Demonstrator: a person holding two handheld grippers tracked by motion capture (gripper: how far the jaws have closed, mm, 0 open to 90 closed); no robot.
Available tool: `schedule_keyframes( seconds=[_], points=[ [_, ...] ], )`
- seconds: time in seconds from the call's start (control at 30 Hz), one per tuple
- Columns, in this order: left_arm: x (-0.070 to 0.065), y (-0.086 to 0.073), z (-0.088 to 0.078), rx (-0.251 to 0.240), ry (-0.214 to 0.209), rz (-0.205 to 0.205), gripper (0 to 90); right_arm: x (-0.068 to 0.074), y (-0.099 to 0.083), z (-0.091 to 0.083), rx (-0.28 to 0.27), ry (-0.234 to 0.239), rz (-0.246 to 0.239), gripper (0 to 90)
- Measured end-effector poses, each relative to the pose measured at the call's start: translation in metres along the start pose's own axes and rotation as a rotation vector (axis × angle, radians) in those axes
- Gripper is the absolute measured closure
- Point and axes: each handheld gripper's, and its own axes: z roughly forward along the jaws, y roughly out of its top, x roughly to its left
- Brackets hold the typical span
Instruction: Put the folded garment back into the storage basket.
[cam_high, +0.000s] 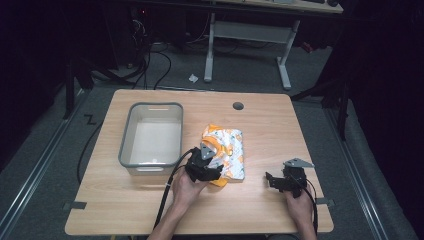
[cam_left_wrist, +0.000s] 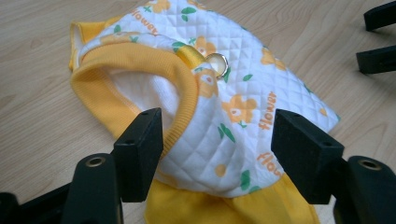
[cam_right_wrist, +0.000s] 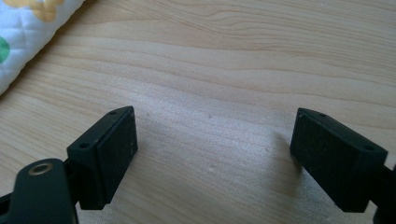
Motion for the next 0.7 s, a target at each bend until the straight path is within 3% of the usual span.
schedule_keyframes(
  seconds=[0.3, 0.5, 0.6, 0.7],
  points=[
    [0.009, 0.011, 0.009, 0.033, 0.015, -0.028, 32.0, 0.0, 0.0, 0.0, 0.0, 0.0, 0.0, 14.7],
    [0.016, 0.016, 0.016, 0.039, 0.017, -0.067, 31.2, 0.0, 0.0, 0.0, 0.0, 0.0, 0.0, 14.7],
    [0.017, 0.019, 0.021, 0.01, 0.015, -0.096, 31.1, 0.0, 0.0, 0.0, 0.0, 0.0, 0.0, 14.7],
    [0.02, 0.022, 0.027, 0.029, 0.002, -0.122, 29.9, 0.0, 0.0, 0.0, 0.0, 0.0, 0.0, 14.7]
  ],
)
